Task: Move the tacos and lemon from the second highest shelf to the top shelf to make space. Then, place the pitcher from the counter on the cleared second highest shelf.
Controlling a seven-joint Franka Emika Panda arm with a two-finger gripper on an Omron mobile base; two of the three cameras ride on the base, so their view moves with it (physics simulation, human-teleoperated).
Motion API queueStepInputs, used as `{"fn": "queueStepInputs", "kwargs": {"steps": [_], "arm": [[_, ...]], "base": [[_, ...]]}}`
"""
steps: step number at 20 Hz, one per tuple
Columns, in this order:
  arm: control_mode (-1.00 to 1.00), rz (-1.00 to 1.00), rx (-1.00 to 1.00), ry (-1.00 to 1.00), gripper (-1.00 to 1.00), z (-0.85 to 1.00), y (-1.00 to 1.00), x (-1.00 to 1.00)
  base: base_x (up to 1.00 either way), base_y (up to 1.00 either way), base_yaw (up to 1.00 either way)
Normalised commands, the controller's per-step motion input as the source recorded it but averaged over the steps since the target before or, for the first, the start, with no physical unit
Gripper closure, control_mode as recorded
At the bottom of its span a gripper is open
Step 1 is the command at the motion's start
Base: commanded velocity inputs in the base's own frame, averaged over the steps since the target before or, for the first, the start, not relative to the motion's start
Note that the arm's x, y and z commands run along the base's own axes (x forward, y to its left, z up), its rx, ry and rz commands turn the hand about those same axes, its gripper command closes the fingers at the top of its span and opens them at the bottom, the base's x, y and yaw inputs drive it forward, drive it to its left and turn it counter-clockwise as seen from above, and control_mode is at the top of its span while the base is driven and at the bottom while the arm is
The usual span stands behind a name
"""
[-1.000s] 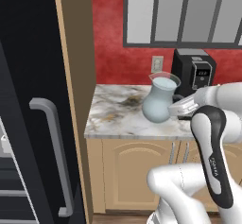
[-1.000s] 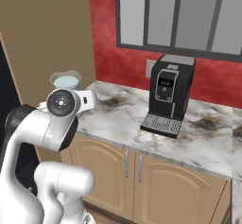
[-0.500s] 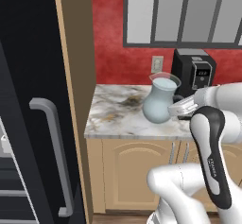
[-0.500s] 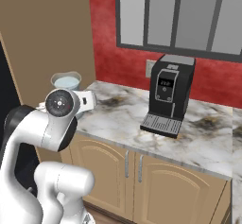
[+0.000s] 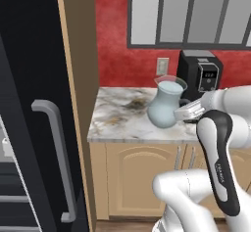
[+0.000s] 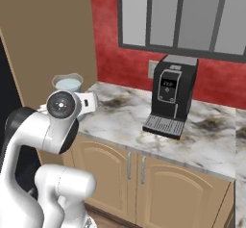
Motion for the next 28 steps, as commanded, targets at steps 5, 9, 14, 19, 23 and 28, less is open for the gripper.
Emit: {"fn": "queueStepInputs", "kwargs": {"steps": [5,9,14,19,23,28], "arm": [[1.0,0.0,0.0,0.0,1.0,0.0,0.0,0.0],[1.0,0.0,0.0,0.0,1.0,0.0,0.0,0.0],[1.0,0.0,0.0,0.0,1.0,0.0,0.0,0.0],[1.0,0.0,0.0,0.0,1.0,0.0,0.0,0.0],[1.0,0.0,0.0,0.0,1.0,0.0,0.0,0.0],[1.0,0.0,0.0,0.0,1.0,0.0,0.0,0.0]], "base": [[-0.81,0.0,-0.07],[-0.72,-0.01,0.14],[-0.79,-0.01,0.32],[-0.77,0.06,0.4],[-0.42,0.57,0.37],[0.06,1.0,0.18]]}}
